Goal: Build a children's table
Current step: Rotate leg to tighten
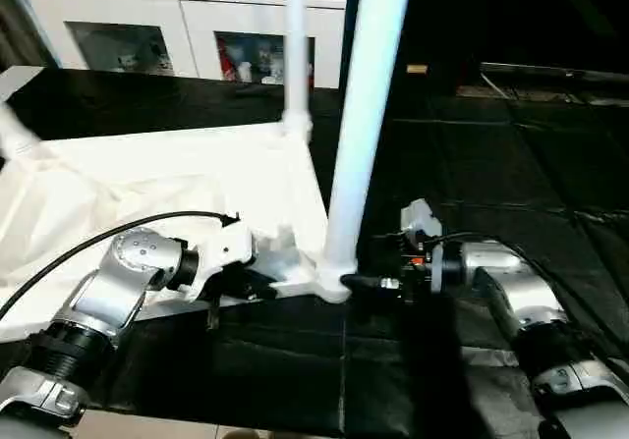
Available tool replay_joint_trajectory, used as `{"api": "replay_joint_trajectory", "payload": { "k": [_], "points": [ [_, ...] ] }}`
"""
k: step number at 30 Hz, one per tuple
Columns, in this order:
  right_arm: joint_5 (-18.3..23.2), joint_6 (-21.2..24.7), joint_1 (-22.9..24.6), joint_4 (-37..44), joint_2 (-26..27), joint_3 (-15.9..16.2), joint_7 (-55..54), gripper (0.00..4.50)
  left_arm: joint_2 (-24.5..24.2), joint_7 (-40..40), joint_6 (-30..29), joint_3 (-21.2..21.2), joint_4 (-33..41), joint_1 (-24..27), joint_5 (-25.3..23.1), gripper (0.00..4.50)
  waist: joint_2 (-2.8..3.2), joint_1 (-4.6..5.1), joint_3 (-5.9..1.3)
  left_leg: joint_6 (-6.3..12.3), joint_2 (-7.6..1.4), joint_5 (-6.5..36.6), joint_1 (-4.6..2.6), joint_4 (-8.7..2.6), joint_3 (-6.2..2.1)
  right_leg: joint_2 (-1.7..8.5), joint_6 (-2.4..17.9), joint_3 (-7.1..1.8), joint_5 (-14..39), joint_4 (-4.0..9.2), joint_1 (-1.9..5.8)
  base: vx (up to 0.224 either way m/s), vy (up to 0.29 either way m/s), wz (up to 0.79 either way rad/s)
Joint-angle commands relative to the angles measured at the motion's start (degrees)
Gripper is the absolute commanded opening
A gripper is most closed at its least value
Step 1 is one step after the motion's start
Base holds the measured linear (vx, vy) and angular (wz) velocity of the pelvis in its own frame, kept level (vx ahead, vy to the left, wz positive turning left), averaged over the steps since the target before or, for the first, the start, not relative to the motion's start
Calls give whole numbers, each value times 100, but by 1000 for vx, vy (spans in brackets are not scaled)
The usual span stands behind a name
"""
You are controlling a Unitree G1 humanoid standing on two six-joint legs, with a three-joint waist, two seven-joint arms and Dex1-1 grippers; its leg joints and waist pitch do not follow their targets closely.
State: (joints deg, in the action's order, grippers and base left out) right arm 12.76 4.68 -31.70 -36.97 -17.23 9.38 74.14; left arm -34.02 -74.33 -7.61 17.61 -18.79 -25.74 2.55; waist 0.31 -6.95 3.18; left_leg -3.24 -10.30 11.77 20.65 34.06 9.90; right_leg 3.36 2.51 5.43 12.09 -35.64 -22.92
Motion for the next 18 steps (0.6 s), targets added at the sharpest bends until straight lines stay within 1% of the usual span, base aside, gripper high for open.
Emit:
{"api": "replay_joint_trajectory", "payload": {
  "k": [1, 4, 6, 8, 10, 12, 13, 14, 17, 18],
  "points": [
    [-69, -65, -126, -115, -23, -26, -21, 398, -26, -275, 115, 221, 26, -28, -43, 0, 48, -4, -390, 373, -376, 453, -32, -356, -101, 592, 1391, -388, 177, 344, 357, 0, 0, 0],
    [-133, -148, -193, -229, 39, 19, 67, 398, -18, -288, 165, 267, -19, -52, -88, 0, 50, -2, -396, 342, -371, 458, -27, -351, -103, 597, 1380, -387, 203, 341, 362, 0, 0, 0],
    [-166, -171, -217, -264, 66, 46, 103, 398, -1, -295, 175, 275, -34, -66, -104, 0, 40, -2, -395, 343, -369, 441, -24, -348, -103, 591, 1365, -389, 208, 338, 363, 0, 0, 0],
    [-171, -188, -238, -305, 70, 75, 115, 398, 8, -302, 188, 279, -48, -79, -116, 0, 46, -4, -401, 349, -369, 406, -28, -342, -103, 589, 1372, -385, 174, 327, 355, 0, 0, 0],
    [-164, -214, -275, -384, 73, 97, 114, 371, 12, -304, 201, 283, -60, -92, -122, 0, 42, -3, -399, 348, -367, 419, -25, -340, -104, 589, 1371, -386, 188, 326, 358, 0, 0, 0],
    [-168, -230, -295, -430, 79, 94, 106, 363, 9, -294, 210, 288, -65, -98, -123, 0, 45, -6, -399, 350, -369, 439, -24, -338, -103, 594, 1371, -387, 212, 328, 358, 0, 0, 0],
    [-169, -231, -297, -440, 84, 92, 106, 338, 7, -288, 211, 290, -67, -99, -124, 0, 46, -7, -398, 344, -371, 462, -23, -338, -104, 596, 1368, -387, 241, 330, 360, 0, 0, 0],
    [-170, -233, -299, -450, 89, 91, 105, 338, 6, -283, 213, 292, -68, -100, -125, 0, 43, -4, -395, 332, -372, 485, -25, -340, -107, 593, 1357, -388, 285, 336, 356, 0, 0, 0],
    [-177, -234, -300, -480, 107, 98, 110, 309, -4, -274, 222, 297, -72, -99, -136, 0, 45, 1, -394, 312, -372, 534, -26, -341, -106, 595, 1342, -389, 370, 342, 356, 0, 0, 0],
    [-185, -245, -304, -501, 116, 99, 118, 309, -7, -276, 231, 298, -80, -99, -143, 0, 43, 5, -393, 311, -369, 536, -23, -340, -107, 595, 1337, -390, 378, 343, 358, 0, 0, 0]
  ]
}}
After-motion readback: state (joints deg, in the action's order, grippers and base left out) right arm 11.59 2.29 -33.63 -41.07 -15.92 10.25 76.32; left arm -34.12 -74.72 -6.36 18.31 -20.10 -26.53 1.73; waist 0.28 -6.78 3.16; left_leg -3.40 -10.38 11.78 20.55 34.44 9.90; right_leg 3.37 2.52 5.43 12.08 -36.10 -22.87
